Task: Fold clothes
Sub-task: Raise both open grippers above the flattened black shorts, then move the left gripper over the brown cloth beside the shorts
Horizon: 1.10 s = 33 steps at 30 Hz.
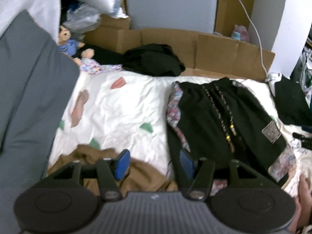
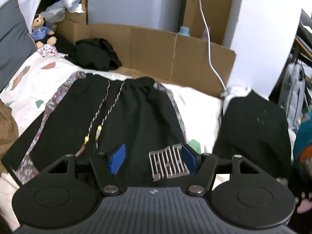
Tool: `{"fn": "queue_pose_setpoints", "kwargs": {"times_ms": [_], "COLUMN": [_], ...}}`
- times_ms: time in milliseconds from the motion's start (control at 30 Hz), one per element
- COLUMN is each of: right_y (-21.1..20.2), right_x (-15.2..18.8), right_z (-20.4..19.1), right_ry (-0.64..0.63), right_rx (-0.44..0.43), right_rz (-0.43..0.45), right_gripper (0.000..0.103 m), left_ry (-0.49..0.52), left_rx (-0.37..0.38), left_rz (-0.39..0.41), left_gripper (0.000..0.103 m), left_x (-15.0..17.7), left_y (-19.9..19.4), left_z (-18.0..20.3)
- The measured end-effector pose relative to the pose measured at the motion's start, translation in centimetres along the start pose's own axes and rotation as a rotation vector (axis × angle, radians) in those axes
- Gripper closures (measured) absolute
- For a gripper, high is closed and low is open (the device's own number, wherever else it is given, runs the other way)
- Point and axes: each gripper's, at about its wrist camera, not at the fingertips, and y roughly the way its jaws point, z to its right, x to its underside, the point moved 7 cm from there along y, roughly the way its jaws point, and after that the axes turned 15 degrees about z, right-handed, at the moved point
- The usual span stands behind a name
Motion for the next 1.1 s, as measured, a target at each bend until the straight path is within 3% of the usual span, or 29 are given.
{"fn": "queue_pose_setpoints", "kwargs": {"times_ms": [100, 233, 467, 667, 800, 1100], "right_y": [-1.1, -1.7, -1.8, -1.3, -1.0, 0.2], "right_x": [1.4, 2.4, 2.7, 4.0, 5.0, 6.5], "right_z": [0.2, -0.3, 0.1, -0.2, -0.4, -0.9], "right_ry": [0.072, 0.073, 0.143, 0.153, 0.124, 0.148], "right_rx": [0.007, -0.004, 0.013, 0.004, -0.001, 0.012], "right_rz": [0.002, -0.002, 0.007, -0.021, -0.049, -0.11], "right_gripper": [0.035, 0.035, 0.035, 0.035, 0.035, 0.035], "left_ry": [-0.015, -0.035, 0.05, 0.067, 0.003, 0.031], "left_rx": [0.008, 0.018, 0.068, 0.023, 0.045, 0.077], "left_rz": [-0.01, -0.022, -0.085, -0.162, -0.203, -0.317], "left_gripper": [0.042, 0.042, 0.042, 0.038, 0.018, 0.013], "left_x": [2.4, 5.7, 9.5, 12.5, 14.4, 18.9], "left_y": [0.4, 1.0, 4.3, 8.6, 10.7, 14.2], "left_z": [-0.2, -0.6, 1.9, 1.7, 1.2, -0.1]}}
